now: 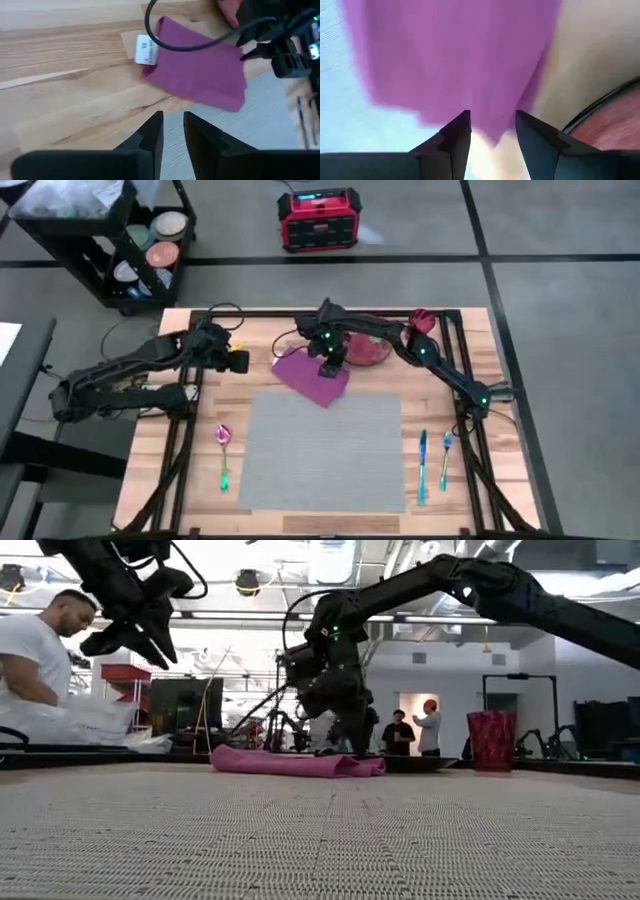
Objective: Set table place
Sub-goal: Fold the violet table napkin on the gray table mat
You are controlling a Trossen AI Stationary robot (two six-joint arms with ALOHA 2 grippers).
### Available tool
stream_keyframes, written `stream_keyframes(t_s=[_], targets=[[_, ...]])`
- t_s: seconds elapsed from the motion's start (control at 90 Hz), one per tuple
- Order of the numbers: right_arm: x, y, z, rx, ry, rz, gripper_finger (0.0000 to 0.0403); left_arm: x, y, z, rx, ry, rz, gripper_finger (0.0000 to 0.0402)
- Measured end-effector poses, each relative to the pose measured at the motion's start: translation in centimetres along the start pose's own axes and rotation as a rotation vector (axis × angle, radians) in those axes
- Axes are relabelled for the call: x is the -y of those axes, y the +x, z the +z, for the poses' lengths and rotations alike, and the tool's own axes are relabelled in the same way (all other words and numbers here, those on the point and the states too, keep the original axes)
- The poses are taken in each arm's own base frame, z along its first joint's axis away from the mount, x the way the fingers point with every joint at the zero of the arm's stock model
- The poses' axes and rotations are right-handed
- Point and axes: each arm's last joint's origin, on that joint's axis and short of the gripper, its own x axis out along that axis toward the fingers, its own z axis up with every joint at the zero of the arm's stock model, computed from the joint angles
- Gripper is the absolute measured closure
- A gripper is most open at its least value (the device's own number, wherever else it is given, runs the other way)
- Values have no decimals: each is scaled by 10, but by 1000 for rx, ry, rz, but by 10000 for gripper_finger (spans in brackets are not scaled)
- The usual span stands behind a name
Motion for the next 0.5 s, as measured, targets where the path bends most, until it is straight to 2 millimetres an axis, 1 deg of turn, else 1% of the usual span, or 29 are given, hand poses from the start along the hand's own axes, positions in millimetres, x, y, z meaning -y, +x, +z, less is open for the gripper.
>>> stream_keyframes(t_s=[0.089,0.156,0.222,0.311,0.378,0.5], targets=[[10,5,3,6,43,67,262,1,0,1,5,-1,-8,341],[13,5,3,5,59,99,262,0,0,0,3,-3,-6,341],[11,1,2,17,43,97,262,1,0,1,5,-3,-6,341],[10,1,2,11,22,67,262,0,0,1,5,-3,-5,341],[12,3,2,4,25,58,262,0,0,0,5,-3,-5,341],[18,1,1,7,37,46,262,0,0,0,4,-4,-3,341]])
